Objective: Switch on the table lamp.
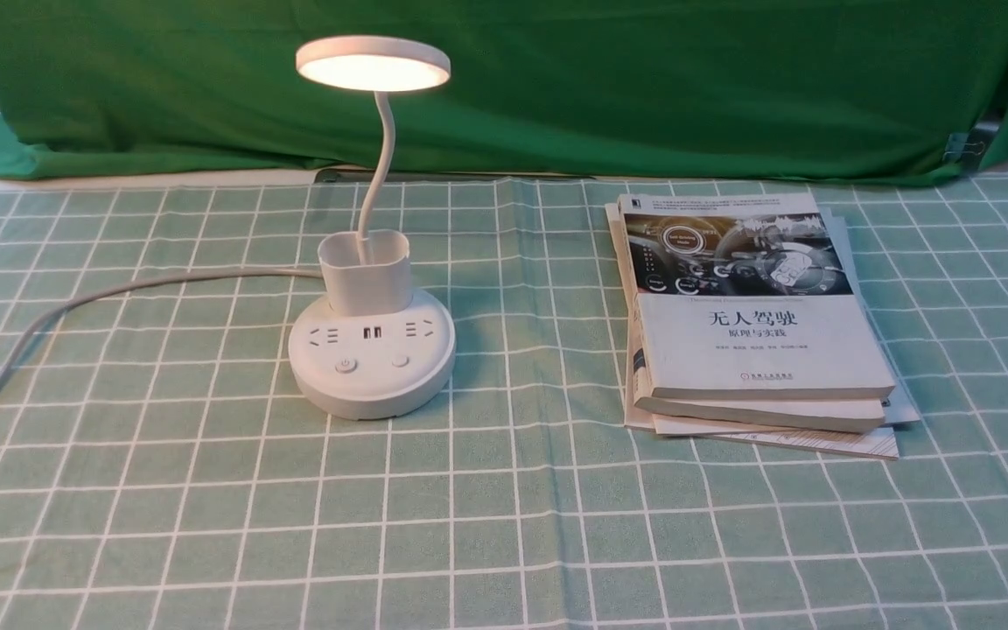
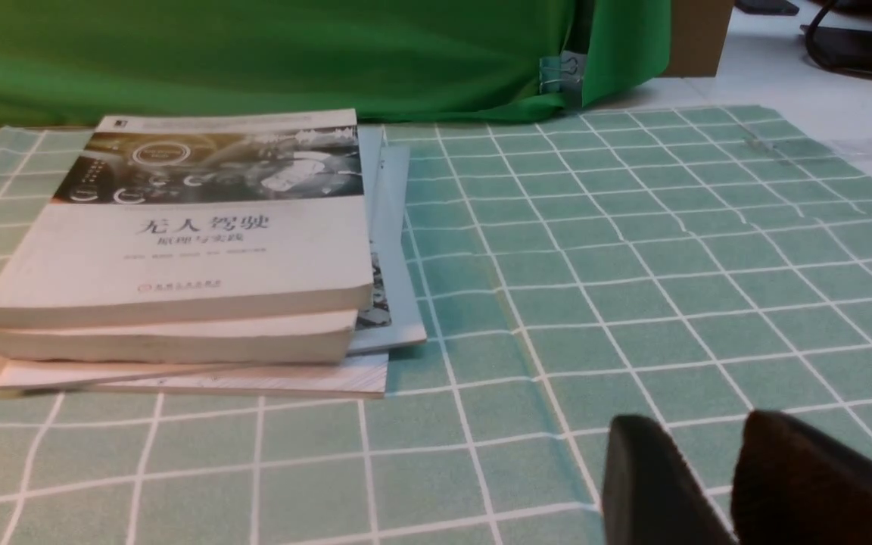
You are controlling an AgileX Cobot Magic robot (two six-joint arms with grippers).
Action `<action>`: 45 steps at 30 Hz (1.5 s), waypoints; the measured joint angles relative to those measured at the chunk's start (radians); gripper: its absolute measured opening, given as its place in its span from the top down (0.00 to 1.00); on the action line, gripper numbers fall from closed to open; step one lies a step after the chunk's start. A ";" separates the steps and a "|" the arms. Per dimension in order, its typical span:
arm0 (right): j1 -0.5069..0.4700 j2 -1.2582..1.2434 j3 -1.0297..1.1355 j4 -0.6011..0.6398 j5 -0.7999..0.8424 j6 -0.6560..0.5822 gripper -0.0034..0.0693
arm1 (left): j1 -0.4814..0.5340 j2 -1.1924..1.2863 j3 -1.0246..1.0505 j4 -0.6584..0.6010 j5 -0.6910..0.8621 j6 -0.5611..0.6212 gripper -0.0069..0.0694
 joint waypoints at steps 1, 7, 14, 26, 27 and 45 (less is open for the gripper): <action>0.000 0.000 0.000 0.000 0.000 0.000 0.63 | 0.000 0.000 0.000 0.000 -0.006 0.000 0.91; 0.000 0.000 0.000 0.000 0.000 0.000 0.63 | 0.000 0.000 0.000 0.000 -0.018 0.004 0.91; 0.000 0.000 0.000 0.000 0.000 0.000 0.63 | 0.000 0.000 0.000 0.000 -0.019 0.007 0.91; 0.000 0.000 0.000 0.000 0.000 0.000 0.62 | 0.000 0.000 0.000 0.000 -0.019 0.009 0.91; 0.000 0.000 0.000 0.000 0.000 0.000 0.62 | 0.000 0.000 0.000 0.000 -0.019 0.009 0.91; 0.000 0.000 0.000 0.000 0.001 0.000 0.62 | 0.000 0.000 0.000 0.000 -0.019 0.009 0.91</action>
